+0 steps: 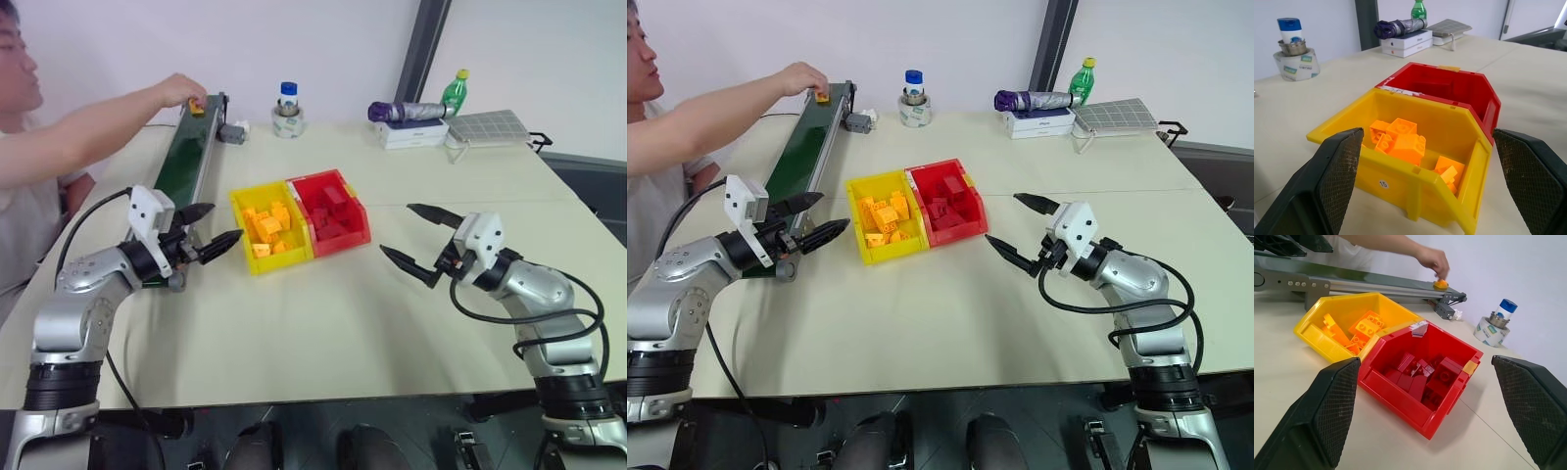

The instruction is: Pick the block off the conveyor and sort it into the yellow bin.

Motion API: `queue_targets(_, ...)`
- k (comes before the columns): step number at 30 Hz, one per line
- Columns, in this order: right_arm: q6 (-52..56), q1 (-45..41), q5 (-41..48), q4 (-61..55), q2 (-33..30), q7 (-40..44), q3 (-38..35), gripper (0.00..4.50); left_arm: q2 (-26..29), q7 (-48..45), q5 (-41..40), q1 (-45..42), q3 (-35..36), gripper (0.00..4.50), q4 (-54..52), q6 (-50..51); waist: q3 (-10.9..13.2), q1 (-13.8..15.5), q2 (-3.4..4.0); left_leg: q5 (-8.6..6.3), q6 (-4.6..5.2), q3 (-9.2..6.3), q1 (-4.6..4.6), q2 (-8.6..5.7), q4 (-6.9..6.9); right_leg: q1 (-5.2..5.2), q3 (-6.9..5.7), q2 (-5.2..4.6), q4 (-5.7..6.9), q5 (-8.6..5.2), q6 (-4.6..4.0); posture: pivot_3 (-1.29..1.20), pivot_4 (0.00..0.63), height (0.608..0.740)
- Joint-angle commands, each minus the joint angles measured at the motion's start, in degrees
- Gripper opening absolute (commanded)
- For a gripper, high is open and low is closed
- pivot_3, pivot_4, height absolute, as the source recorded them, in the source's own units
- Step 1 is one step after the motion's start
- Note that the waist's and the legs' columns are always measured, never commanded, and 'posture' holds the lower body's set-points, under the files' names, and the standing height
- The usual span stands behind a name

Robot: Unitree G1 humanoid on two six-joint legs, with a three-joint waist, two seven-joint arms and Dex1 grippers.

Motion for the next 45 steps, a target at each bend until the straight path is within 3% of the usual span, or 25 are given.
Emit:
queue_targets(1, -0.75, -0.75, 0.97, -1.41, -0.07, -0.35, -1.36, 4.5, 0.49, -0.34, 0.26, -0.61, 1.04, 4.43, -0.88, -1.9, 0.0, 0.0, 0.0, 0.0, 0.0, 0.0, 0.0, 0.0, 0.0, 0.0, 0.0, 0.0, 0.0, 0.0, 0.0, 0.0, 0.15, 0.74)
queue_targets(12, -0.79, -0.92, 1.03, -1.01, 0.04, -0.02, -1.07, 4.5, -1.47, 3.22, -5.28, -2.02, 5.8, 4.43, -2.0, 0.57, 0.0, 0.0, 0.0, 0.01, 0.01, 0.0, 0.0, 0.0, 0.02, 0.01, -0.01, 0.0, 0.0, 0.0, 0.01, 0.0, 0.15, 0.74)
queue_targets(20, -1.15, -0.78, 1.1, -0.4, 0.7, 0.73, -0.32, 4.5, -4.48, 11.01, -11.51, 10.15, 13.96, 4.43, -14.31, 3.5, 0.0, -0.08, 0.0, 0.01, 0.04, 0.02, 0.0, 0.01, -0.01, 0.01, -0.01, 0.03, 0.0, 0.02, 0.07, 0.0, 0.15, 0.74)
queue_targets(25, -1.35, -2.16, 1.02, 1.09, 1.05, 1.67, -0.06, 4.5, -6.64, 19.66, -0.94, 12.85, 15.26, 4.43, -15.56, -5.38, 0.0, 0.24, 0.0, -0.06, -0.08, 0.0, 0.0, 0.02, 0.15, 0.08, -0.03, 0.06, 0.01, 0.0, 0.03, 0.0, 0.15, 0.74)
queue_targets(32, -1.89, -3.67, 0.8, 2.52, 1.61, 2.47, 0.46, 4.5, -10.66, 31.88, 8.21, 14.3, 15.6, 4.43, -14.5, -9.93, 0.0, 0.15, 0.0, -0.08, -0.1, 0.02, 0.0, 0.0, 0.12, 0.06, -0.03, -0.03, -0.02, 0.04, 0.02, 0.0, 0.15, 0.74)
queue_targets(45, -2.25, -3.59, 0.71, 2.6, 1.48, 2.42, 0.38, 4.5, -12.47, 35.53, 8.83, 13.86, 14.82, 4.43, -13.22, -10.95, 0.0, 0.15, 0.0, -0.07, -0.08, 0.04, -0.01, 0.0, 0.06, 0.05, -0.05, -0.02, -0.07, 0.04, 0.04, 0.0, 0.15, 0.74)
